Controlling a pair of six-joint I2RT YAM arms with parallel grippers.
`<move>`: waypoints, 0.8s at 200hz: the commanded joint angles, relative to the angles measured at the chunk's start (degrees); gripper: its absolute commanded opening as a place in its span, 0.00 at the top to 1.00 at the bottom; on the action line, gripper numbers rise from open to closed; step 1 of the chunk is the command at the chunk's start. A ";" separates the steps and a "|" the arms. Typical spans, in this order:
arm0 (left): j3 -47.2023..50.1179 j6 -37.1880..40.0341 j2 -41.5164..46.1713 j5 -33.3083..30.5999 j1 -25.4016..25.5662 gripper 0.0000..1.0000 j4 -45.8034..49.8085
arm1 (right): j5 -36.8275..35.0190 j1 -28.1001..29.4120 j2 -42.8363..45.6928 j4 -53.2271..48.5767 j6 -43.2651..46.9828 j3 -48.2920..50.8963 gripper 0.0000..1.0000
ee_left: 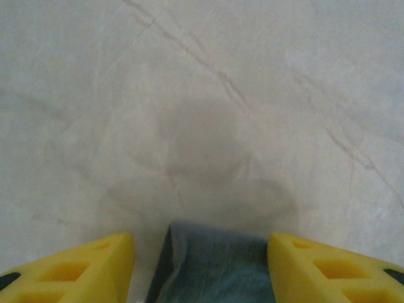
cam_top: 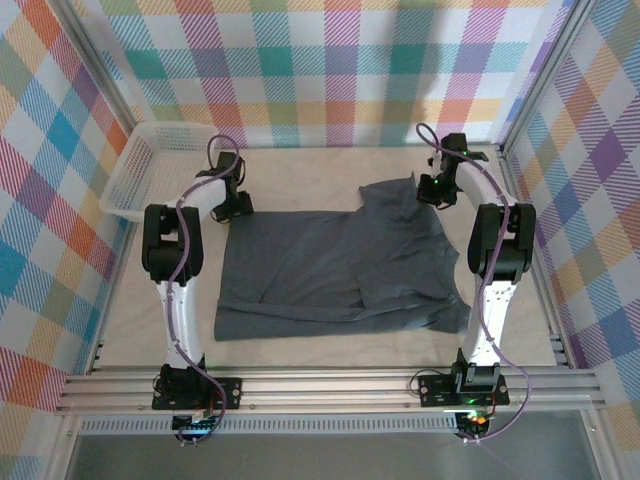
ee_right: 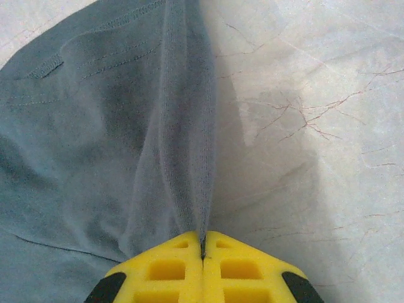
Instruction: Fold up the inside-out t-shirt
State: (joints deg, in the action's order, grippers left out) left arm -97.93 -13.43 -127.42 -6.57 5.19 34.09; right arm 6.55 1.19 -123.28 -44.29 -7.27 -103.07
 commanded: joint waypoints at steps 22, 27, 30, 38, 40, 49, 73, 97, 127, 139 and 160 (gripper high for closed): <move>-3.74 0.69 -2.72 3.61 -1.06 0.55 2.71 | 1.45 -0.24 -0.63 -1.52 -0.47 -2.09 1.00; -3.67 0.61 -2.94 3.81 -1.14 0.57 2.77 | 1.45 -0.22 -0.62 -1.58 -0.55 -2.05 1.00; -3.81 0.52 -3.03 3.96 -1.15 0.59 2.96 | 1.39 -0.25 -0.62 -1.53 -0.55 -2.12 1.00; -4.03 0.43 -3.19 4.29 -1.27 0.65 3.29 | 1.52 -0.28 -0.56 -1.58 -0.51 -2.18 1.00; -4.02 0.42 -3.19 4.46 -1.33 0.66 3.27 | 1.53 -0.26 -0.60 -1.59 -0.59 -2.28 1.00; -3.86 0.29 -3.02 5.10 -1.50 0.75 3.28 | 1.62 -0.22 -0.62 -1.67 -0.79 -2.48 1.00; -3.59 -0.40 -1.01 5.73 -2.15 1.00 3.44 | 3.49 -0.90 -0.82 -1.51 -2.38 -3.39 1.00; -2.74 -2.02 2.70 6.57 -3.65 1.00 3.66 | 4.88 -2.71 -0.56 -0.78 -3.82 -3.14 1.00; 0.85 -4.06 6.57 9.07 -5.70 1.00 2.43 | 5.89 -4.70 -0.15 1.20 -4.34 0.71 1.00; 2.08 -4.15 7.22 9.78 -5.72 1.00 1.61 | 6.72 -4.64 -0.44 0.79 -4.22 0.89 1.00; 3.35 -4.62 8.03 10.86 -5.66 1.00 0.63 | 8.55 -4.68 -0.30 0.78 -4.98 0.69 1.00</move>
State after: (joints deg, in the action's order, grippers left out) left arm -96.31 -16.56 -122.45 2.17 0.03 35.75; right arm 11.64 -3.88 -123.33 -43.79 -10.94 -102.67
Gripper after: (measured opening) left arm 0.057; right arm 0.047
